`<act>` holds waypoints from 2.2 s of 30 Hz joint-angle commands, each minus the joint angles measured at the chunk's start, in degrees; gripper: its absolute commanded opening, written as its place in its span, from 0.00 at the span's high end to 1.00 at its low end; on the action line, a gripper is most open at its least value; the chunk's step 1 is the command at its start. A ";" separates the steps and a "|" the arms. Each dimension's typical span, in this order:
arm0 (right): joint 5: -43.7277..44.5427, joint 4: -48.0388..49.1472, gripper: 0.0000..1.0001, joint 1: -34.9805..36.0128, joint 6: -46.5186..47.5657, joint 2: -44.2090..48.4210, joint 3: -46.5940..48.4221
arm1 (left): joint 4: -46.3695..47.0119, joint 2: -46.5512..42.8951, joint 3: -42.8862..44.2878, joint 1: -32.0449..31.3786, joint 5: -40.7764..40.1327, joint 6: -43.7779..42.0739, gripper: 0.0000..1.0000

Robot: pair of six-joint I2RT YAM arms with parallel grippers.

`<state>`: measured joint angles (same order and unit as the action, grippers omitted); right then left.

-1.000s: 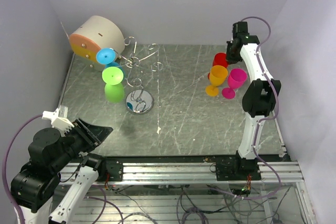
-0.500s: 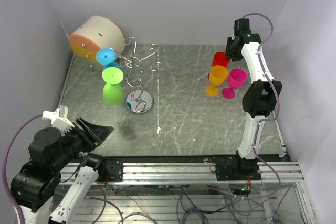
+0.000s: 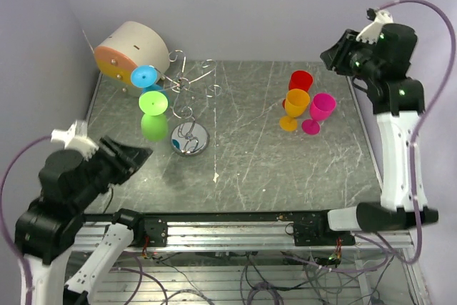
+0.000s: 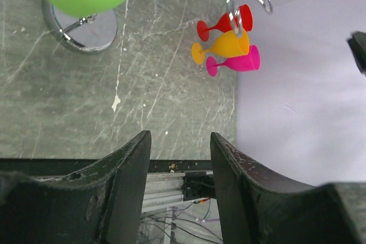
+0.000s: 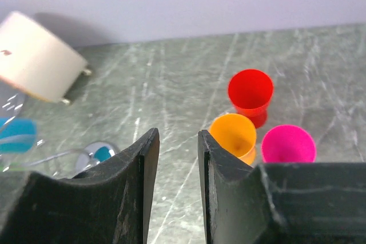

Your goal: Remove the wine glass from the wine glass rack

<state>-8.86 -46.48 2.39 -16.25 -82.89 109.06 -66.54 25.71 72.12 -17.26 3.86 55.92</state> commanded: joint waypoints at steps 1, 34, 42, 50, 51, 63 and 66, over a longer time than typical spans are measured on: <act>-7.43 0.85 0.67 0.77 -0.97 6.46 -6.24 | 10.88 11.89 2.19 -0.17 2.36 -3.18 0.44; -13.26 -1.24 0.70 0.84 0.37 20.94 -13.94 | 18.14 32.43 39.46 -0.57 5.43 -8.20 0.47; -13.67 -0.68 0.70 0.79 0.64 20.83 -16.29 | 32.30 47.85 52.98 -0.50 2.12 -11.24 0.52; -13.22 -1.59 0.70 0.85 2.24 20.02 -16.08 | 26.30 57.16 52.96 15.05 2.01 -10.94 0.46; -13.39 -1.57 0.70 0.82 2.21 20.01 -16.12 | 27.60 56.10 49.05 19.05 4.42 -8.51 0.46; -14.49 -1.47 0.70 2.29 2.54 23.34 -18.16 | 34.09 25.04 12.54 29.77 13.82 -0.18 0.48; -15.14 -1.51 0.70 2.82 2.45 24.68 -19.03 | 39.40 18.87 0.60 26.49 19.90 4.83 0.49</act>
<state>-22.63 -48.05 4.40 -14.33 -60.20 90.89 -34.26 50.17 83.48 12.34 15.31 55.16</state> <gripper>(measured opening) 0.300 0.512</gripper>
